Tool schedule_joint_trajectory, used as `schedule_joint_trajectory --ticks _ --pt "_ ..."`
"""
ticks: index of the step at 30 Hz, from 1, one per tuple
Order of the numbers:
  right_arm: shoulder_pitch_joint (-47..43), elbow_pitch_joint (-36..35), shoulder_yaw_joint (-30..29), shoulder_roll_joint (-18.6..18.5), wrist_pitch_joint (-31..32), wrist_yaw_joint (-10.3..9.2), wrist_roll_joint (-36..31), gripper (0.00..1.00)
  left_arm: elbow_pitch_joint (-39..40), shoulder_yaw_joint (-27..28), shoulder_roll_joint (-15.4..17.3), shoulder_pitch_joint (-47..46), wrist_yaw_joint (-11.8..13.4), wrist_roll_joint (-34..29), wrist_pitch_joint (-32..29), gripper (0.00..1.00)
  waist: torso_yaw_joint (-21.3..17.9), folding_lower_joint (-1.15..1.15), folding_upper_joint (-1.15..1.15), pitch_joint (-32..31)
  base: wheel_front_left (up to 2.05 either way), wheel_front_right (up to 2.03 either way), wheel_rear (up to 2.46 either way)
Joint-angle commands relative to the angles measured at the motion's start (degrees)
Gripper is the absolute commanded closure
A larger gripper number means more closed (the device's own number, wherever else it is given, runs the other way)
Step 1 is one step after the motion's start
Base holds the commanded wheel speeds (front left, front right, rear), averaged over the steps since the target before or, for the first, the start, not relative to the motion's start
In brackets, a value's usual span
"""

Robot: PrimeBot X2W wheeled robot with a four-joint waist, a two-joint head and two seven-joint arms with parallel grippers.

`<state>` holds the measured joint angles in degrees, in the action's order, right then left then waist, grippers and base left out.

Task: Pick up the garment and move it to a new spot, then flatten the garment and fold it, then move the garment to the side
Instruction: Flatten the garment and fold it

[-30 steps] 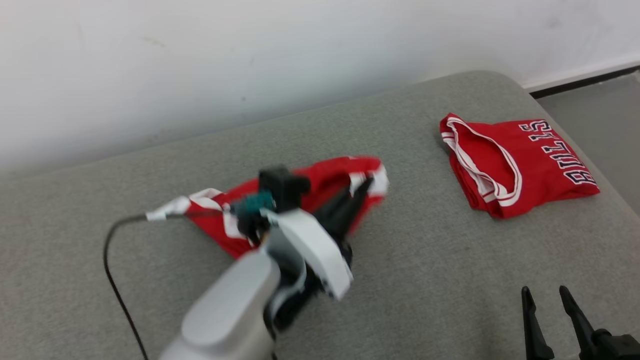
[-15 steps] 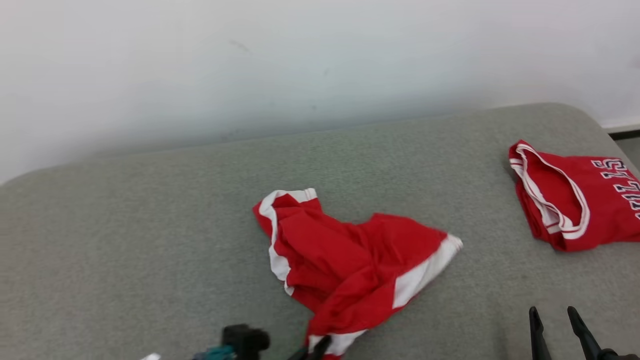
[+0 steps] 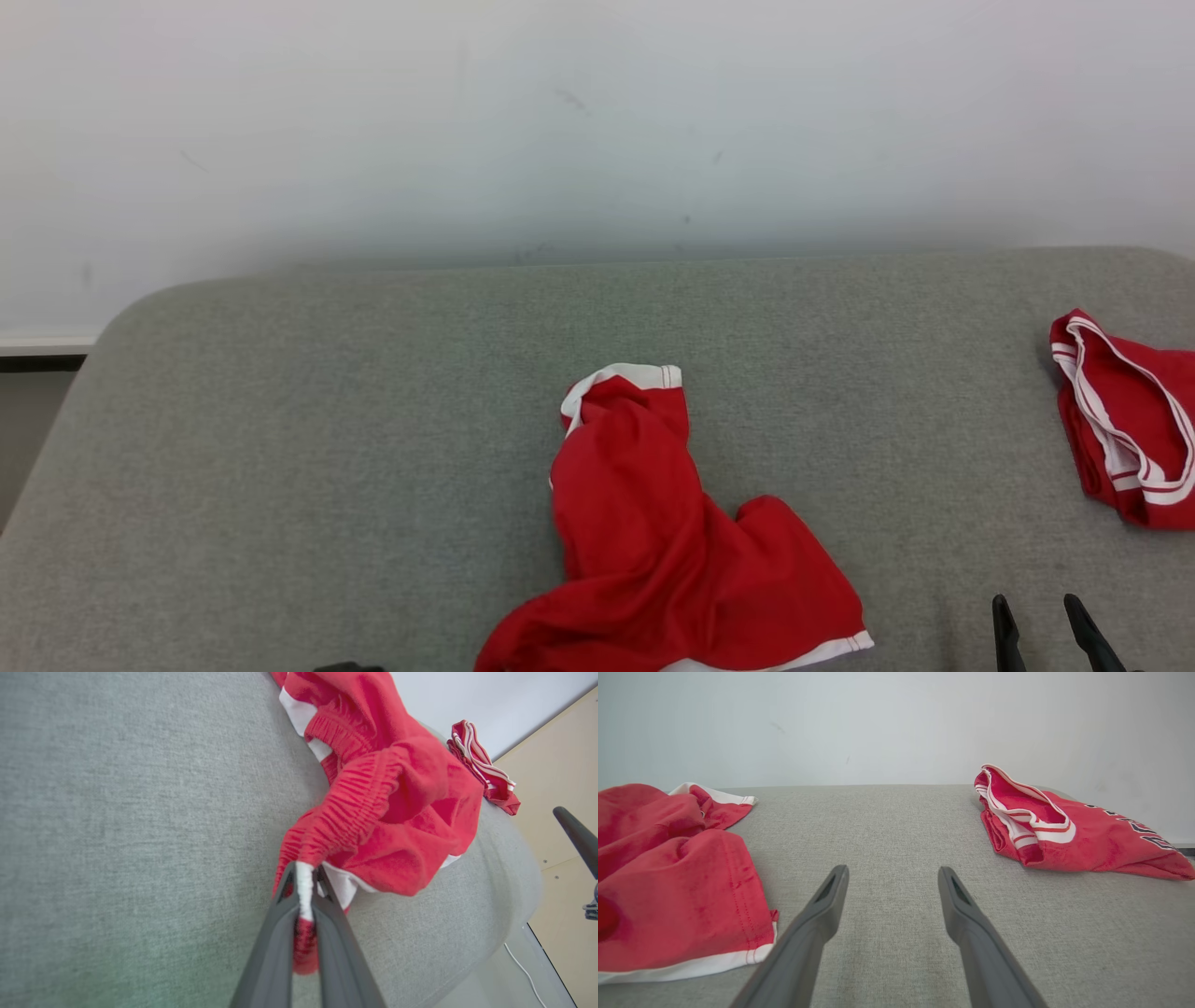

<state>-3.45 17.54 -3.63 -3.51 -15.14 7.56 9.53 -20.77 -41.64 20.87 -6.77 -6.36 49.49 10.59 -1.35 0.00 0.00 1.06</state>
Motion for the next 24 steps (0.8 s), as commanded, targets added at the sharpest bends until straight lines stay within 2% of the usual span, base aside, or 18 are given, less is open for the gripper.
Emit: schedule_joint_trajectory --ticks 1,2,9,18,24 --pt "0.05 0.11 0.13 -0.24 0.05 -0.16 -0.47 0.00 -0.53 0.09 0.26 -0.51 -0.15 -0.68 0.80 0.16 0.57 0.00 0.00 -0.11 0.00 0.00 0.00" --pt "0.03 0.14 0.17 -0.23 0.05 -0.16 -0.48 0.00 -0.71 -0.04 0.19 -0.49 -0.19 -0.84 1.12 0.00 0.73 0.00 0.00 -0.15 0.00 0.00 0.00" --pt "-0.55 0.04 0.31 -0.33 0.05 -0.16 -0.39 0.00 0.32 0.04 1.78 1.00 -0.15 -0.05 1.38 0.00 1.18 0.00 0.00 -0.53 0.00 0.00 0.00" --pt "-1.19 -0.64 -0.47 -0.68 0.05 -0.16 -0.42 0.00 6.95 3.89 4.71 4.36 4.32 -1.63 3.75 0.00 1.53 0.00 0.00 -0.92 0.00 0.00 0.00" --pt "-1.53 -1.57 -1.05 -0.91 0.05 -0.16 -0.56 0.00 10.57 7.55 4.18 6.90 7.43 -3.65 4.53 0.00 2.13 0.00 0.00 -1.70 0.00 0.00 0.00"
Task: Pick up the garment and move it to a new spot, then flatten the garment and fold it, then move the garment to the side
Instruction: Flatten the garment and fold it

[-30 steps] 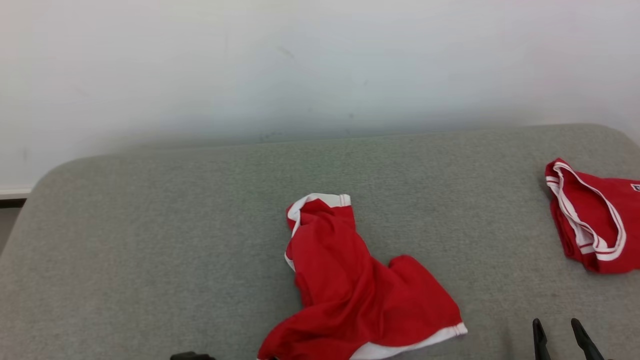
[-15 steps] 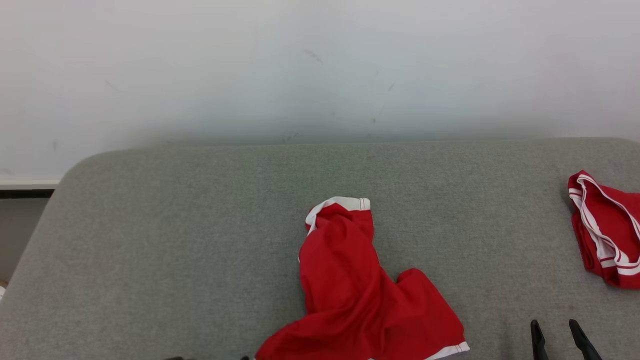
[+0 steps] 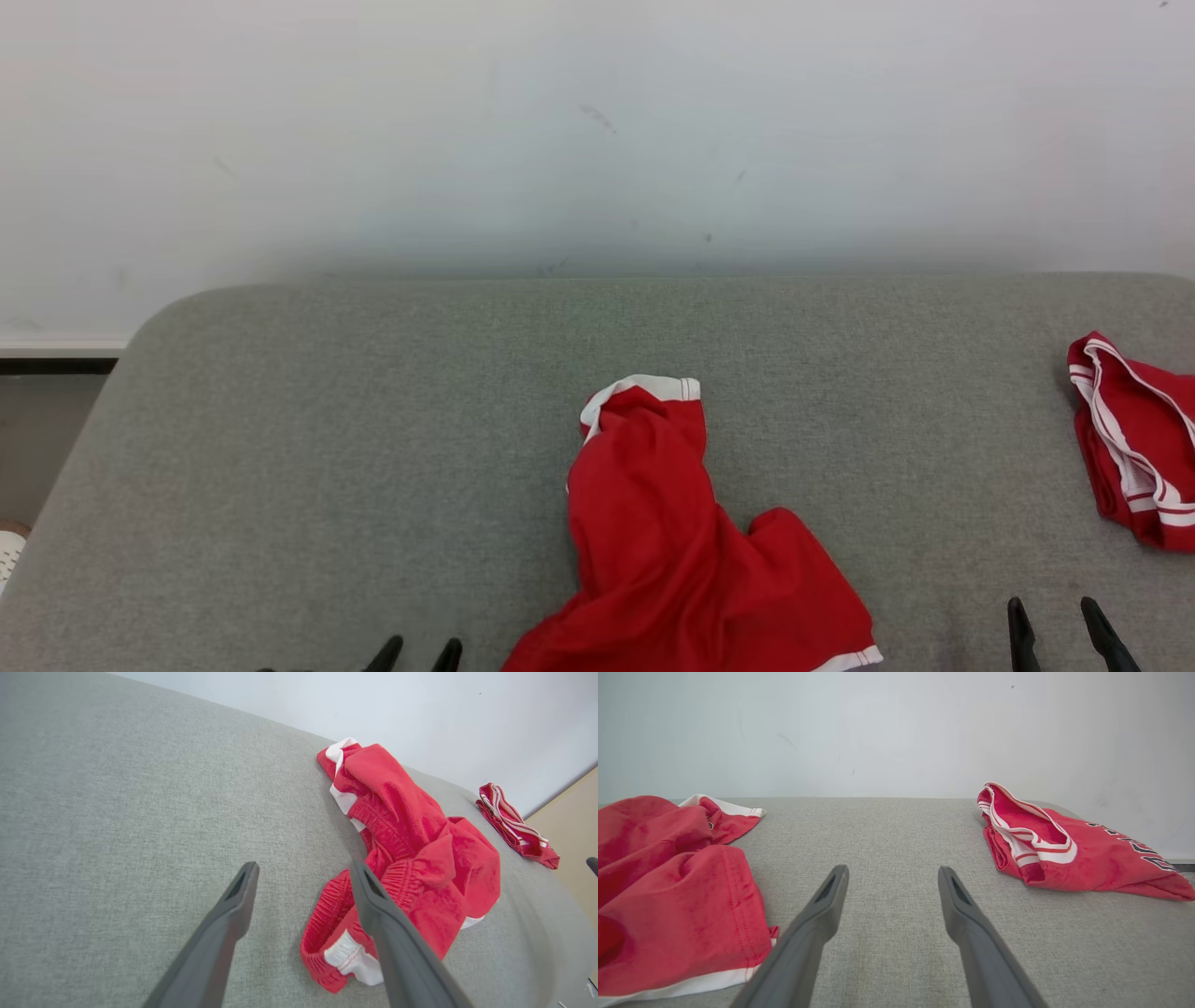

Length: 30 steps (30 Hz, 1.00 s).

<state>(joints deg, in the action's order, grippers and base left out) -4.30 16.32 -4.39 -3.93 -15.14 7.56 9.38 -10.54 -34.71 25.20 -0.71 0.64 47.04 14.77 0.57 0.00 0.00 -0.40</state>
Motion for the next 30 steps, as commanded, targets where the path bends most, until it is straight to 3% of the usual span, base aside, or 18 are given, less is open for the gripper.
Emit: schedule_joint_trajectory --ticks 1,4,9,17,24,30 --pt "-0.75 -0.44 -0.38 -0.50 0.05 -0.16 -0.42 0.00 0.84 1.54 -0.38 1.15 0.83 -2.17 0.44 0.00 0.33 0.00 0.00 -0.43 0.00 0.00 0.00" --pt "-0.89 -0.78 -0.38 -0.70 0.05 -0.16 -0.55 0.00 2.77 5.80 -2.19 2.67 2.29 -6.48 0.40 0.00 0.66 0.00 0.00 -0.95 0.00 0.00 0.00" --pt "-1.13 -1.51 -0.53 -1.13 0.05 -0.16 -0.75 0.00 4.61 13.06 -6.69 5.66 1.83 -13.39 0.38 0.00 1.22 0.00 0.00 -1.63 0.00 0.00 0.00" --pt "-0.73 -2.00 0.69 -0.93 0.05 -0.16 -0.74 0.00 5.91 23.30 -14.49 7.93 -1.42 -26.32 0.39 0.00 2.18 0.00 0.00 -2.34 0.00 0.00 0.00" --pt "-1.32 -1.15 2.36 -0.38 0.05 -0.16 0.09 0.00 4.46 28.39 -19.05 9.08 -5.23 -31.52 0.39 0.00 2.26 0.00 0.00 -2.99 0.00 0.00 0.00" --pt "-1.44 -0.93 3.39 -0.12 0.05 -0.16 0.45 0.00 3.58 30.97 -21.05 9.30 -7.17 -33.83 0.40 0.00 1.81 0.00 0.00 -3.25 0.00 0.00 0.00"
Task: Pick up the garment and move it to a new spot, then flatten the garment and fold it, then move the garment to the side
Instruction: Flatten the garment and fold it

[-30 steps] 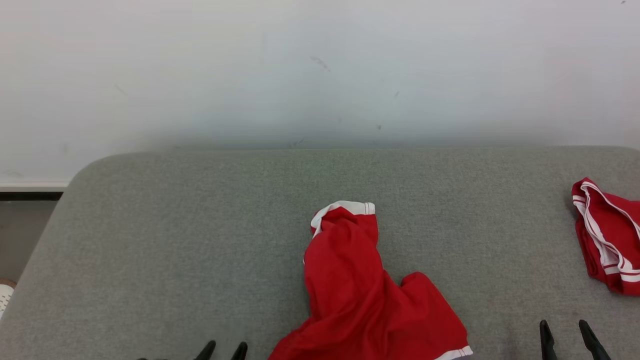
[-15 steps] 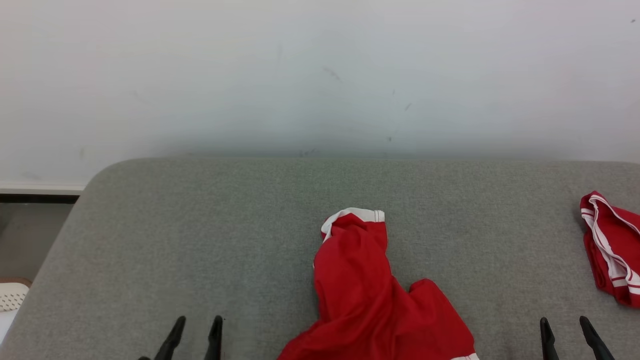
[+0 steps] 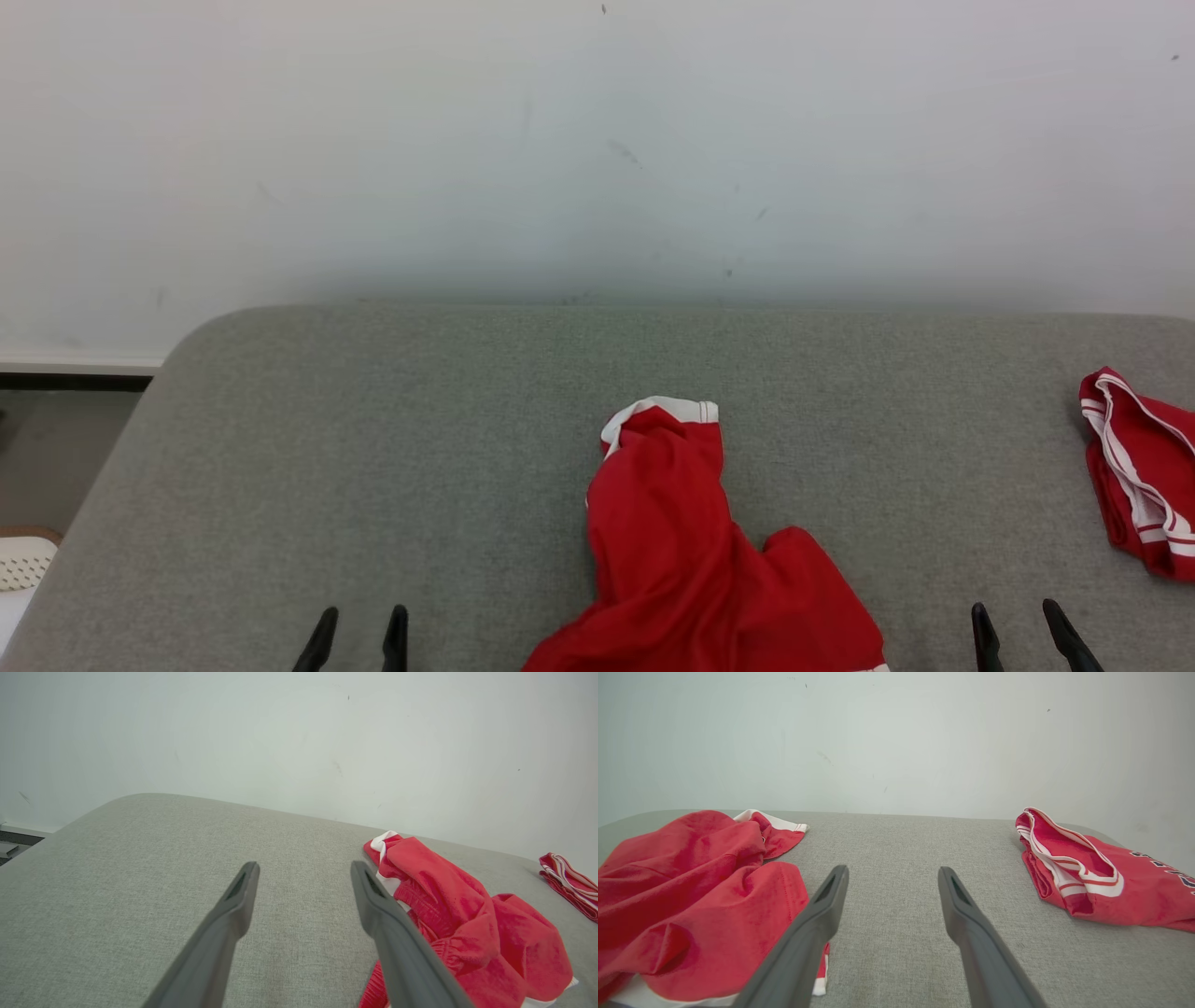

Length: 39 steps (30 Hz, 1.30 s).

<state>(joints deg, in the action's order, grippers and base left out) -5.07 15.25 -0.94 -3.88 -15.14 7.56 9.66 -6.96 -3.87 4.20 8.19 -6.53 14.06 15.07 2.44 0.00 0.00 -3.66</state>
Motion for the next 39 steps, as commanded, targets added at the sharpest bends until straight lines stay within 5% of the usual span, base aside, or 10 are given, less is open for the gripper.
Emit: schedule_joint_trajectory --ticks 1,15,20,29,39 --pt "-0.62 0.10 0.02 -0.15 0.05 -0.16 0.22 0.00 -0.12 0.37 -0.27 0.42 -0.27 -1.10 0.10 0.00 -0.15 0.00 0.00 0.05 0.00 0.00 0.00" --pt "0.12 -1.56 0.57 -1.21 0.06 -0.16 1.00 0.00 -1.25 -1.04 -0.18 -0.30 -1.01 -1.71 0.10 0.00 -0.74 0.00 0.00 0.14 0.00 0.00 0.00" --pt "0.16 -0.98 4.72 -4.11 0.06 -0.16 4.35 0.00 -3.19 -5.86 5.21 -0.26 -0.96 0.21 -0.53 0.00 -0.88 0.00 0.00 0.30 0.00 0.00 0.00" --pt "2.73 1.59 19.28 -13.65 7.87 -0.16 14.25 0.00 -1.39 -20.99 17.20 -3.23 -0.99 11.54 -12.19 0.00 -0.39 0.00 0.00 2.50 0.00 0.00 0.00" --pt "8.46 6.58 27.14 -15.22 10.47 -0.16 17.87 0.00 -2.13 -28.98 21.23 -8.31 -0.99 17.56 -13.81 0.00 0.09 0.00 0.00 6.18 0.00 0.00 0.00"
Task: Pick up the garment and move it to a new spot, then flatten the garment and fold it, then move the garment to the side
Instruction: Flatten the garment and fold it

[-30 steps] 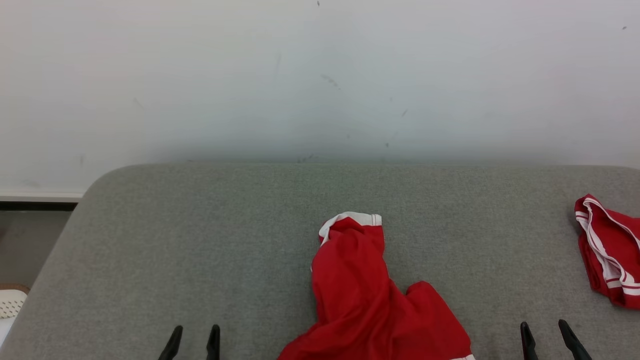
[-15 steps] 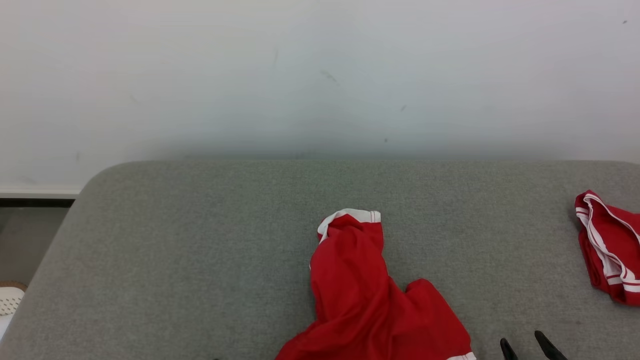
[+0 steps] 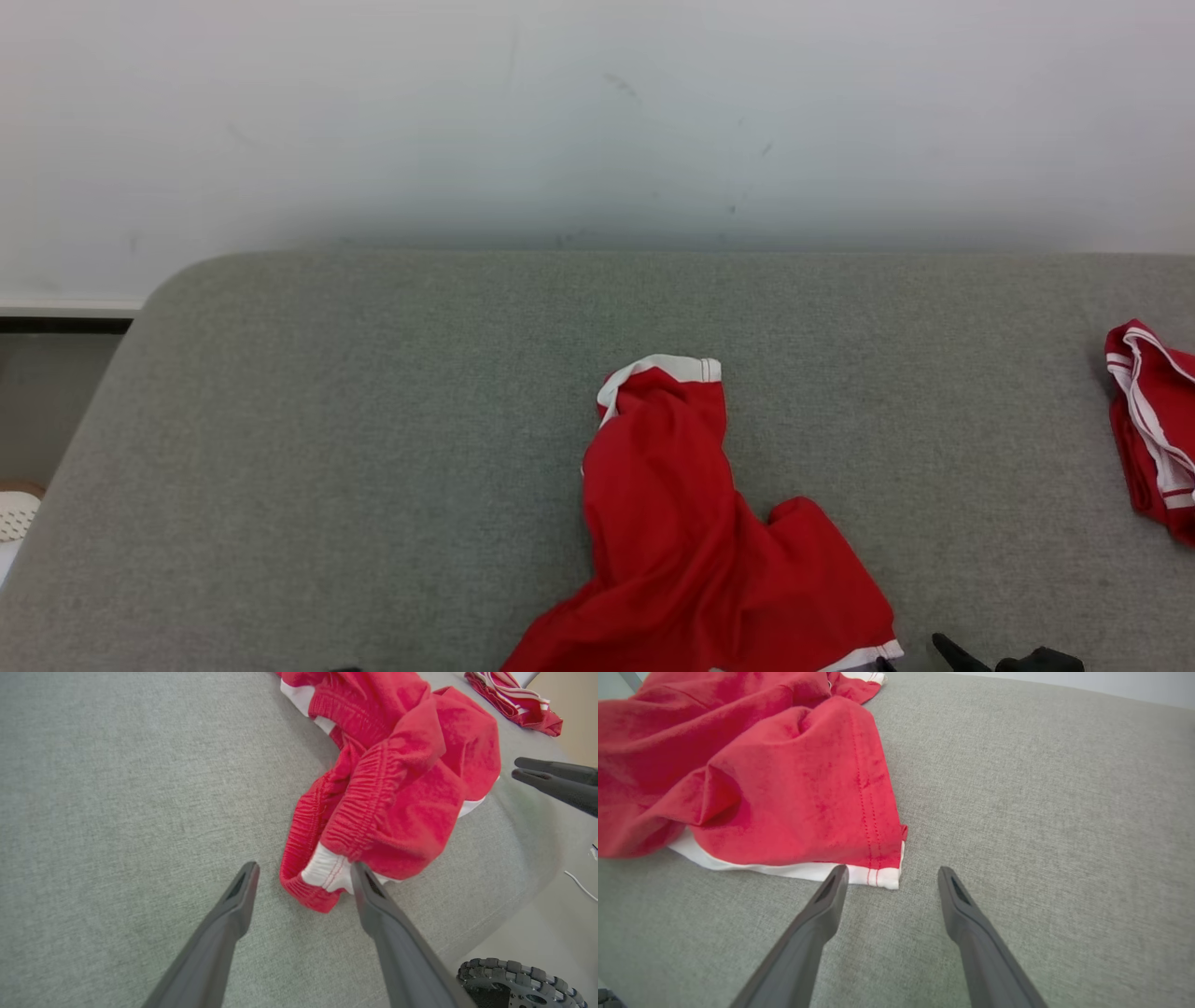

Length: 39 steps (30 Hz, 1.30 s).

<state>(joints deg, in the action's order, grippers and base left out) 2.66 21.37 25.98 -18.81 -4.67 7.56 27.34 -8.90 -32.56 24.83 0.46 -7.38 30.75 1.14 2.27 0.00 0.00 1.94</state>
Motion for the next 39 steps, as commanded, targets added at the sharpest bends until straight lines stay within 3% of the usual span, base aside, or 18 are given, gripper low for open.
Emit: schedule_joint_trajectory --ticks 1,21,22,23,25,26,27,28,29,33,39 --pt "1.25 0.93 0.85 -0.32 0.27 -0.16 0.42 0.00 -0.28 -1.18 0.81 -1.26 -0.15 1.13 -0.15 0.00 0.39 0.00 0.00 1.00 0.00 0.00 0.00" --pt "7.82 5.83 9.75 -1.10 0.65 -0.15 4.89 0.00 -4.39 -11.25 2.59 -10.31 -0.15 6.89 1.27 0.00 0.65 0.00 0.00 4.32 0.00 0.00 0.00" --pt "8.06 6.05 10.39 -0.89 1.25 -0.15 5.51 0.00 -4.73 -11.87 2.55 -10.64 -0.15 7.34 1.43 0.04 0.58 0.00 0.00 4.42 0.00 0.00 0.00" --pt "8.35 6.28 11.14 -0.65 2.04 -0.10 6.29 0.00 -4.99 -12.65 2.49 -11.01 -0.15 7.79 1.44 0.41 0.52 0.00 0.00 4.50 0.00 0.00 0.00" --pt "8.86 6.74 13.03 -0.62 3.85 -0.02 7.50 0.00 -5.53 -13.54 2.27 -11.80 -0.15 8.51 1.84 0.79 0.51 0.00 0.00 4.71 0.00 0.00 0.00" --pt "9.06 6.76 14.11 -0.48 4.85 0.00 8.43 0.14 -5.81 -14.05 2.15 -12.15 -0.15 8.69 2.10 1.00 0.51 0.00 0.00 4.77 0.00 0.00 0.00" --pt "9.06 6.76 14.11 -0.48 4.85 0.00 8.43 0.14 -5.81 -14.05 2.15 -12.15 -0.15 8.69 2.10 1.00 0.51 0.00 0.00 4.77 0.00 0.00 0.00" --pt "9.37 6.60 14.87 -0.42 5.46 0.07 9.69 0.65 -6.08 -14.49 2.12 -12.43 -0.15 8.99 2.23 1.00 0.51 0.00 0.00 4.76 0.00 0.00 0.00" --pt "9.78 6.09 15.46 -0.40 5.53 0.11 10.95 1.00 -6.36 -14.99 2.14 -12.68 -0.15 9.46 2.43 1.00 0.53 0.00 0.00 4.72 0.00 0.00 0.00" --pt "9.94 2.83 15.05 -1.14 5.10 0.05 19.50 1.00 -6.16 -15.20 1.97 -13.06 -0.15 13.29 2.89 1.00 0.57 0.00 0.00 4.06 0.00 0.00 0.00" --pt "8.20 -5.16 12.36 -6.36 4.83 -0.12 31.38 1.00 1.57 -11.91 3.89 -11.39 -0.15 24.49 2.69 1.00 0.45 0.00 0.00 1.81 0.00 0.00 0.00"
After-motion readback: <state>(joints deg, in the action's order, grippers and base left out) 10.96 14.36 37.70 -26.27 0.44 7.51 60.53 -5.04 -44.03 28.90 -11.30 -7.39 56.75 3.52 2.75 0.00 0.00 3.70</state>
